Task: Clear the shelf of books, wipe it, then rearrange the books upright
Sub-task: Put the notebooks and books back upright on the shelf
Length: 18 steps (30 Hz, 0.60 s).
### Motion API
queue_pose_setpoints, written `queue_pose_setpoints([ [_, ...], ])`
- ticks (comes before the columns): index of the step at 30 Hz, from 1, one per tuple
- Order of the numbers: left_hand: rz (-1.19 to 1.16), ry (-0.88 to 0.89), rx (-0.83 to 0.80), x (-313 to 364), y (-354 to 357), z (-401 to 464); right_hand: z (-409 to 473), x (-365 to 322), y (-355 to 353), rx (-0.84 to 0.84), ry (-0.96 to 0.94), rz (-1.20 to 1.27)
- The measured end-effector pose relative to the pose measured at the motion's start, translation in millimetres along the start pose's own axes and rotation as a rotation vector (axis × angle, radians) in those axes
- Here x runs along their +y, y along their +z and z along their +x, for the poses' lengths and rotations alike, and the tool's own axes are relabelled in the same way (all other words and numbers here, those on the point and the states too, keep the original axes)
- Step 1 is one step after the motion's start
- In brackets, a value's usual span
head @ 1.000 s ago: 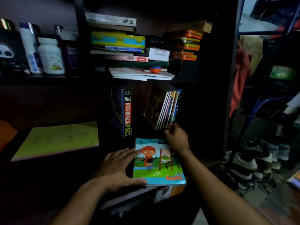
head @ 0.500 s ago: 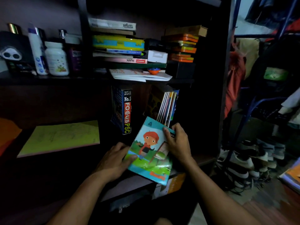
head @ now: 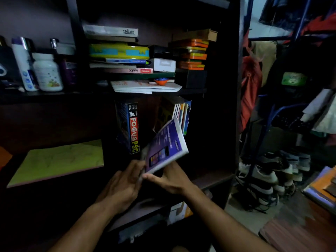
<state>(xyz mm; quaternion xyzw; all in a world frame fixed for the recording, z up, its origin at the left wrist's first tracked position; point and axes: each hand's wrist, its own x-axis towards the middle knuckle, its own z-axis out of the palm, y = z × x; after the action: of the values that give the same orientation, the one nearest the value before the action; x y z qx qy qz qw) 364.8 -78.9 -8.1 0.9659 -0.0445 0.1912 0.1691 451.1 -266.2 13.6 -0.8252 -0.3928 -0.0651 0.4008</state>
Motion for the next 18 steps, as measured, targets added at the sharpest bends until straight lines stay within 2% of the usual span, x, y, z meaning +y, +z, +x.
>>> queue_pose_setpoints([
  [2, 0.047, 0.063, -0.011, 0, 0, 2, -1, -1, 3, 0.062, 0.01, 0.037],
  [5, 0.179, 0.203, -0.06, 14, 11, 23, 2, 9, 3, 0.293, 0.101, 0.03],
  [7, 0.123, 0.225, -0.071, 18, 23, 41, 3, 14, 3, 0.398, 0.14, 0.022],
  [8, 0.068, 0.213, 0.0, 17, 27, 49, 4, 19, 1, 0.506, 0.173, 0.056],
  [11, -0.222, -0.058, 0.335, 0, 29, 62, 11, 33, -8, 0.887, 0.364, 0.269],
  [13, -0.438, -0.349, 0.512, -12, 26, 66, 16, 44, -17, 1.023, 0.469, 0.351],
  [15, -0.533, -0.52, 0.518, -15, 27, 72, 20, 56, -27, 1.046, 0.488, 0.296],
  [18, -0.395, -0.52, 0.37, -14, 36, 83, 32, 71, -41, 0.968, 0.511, 0.071],
])
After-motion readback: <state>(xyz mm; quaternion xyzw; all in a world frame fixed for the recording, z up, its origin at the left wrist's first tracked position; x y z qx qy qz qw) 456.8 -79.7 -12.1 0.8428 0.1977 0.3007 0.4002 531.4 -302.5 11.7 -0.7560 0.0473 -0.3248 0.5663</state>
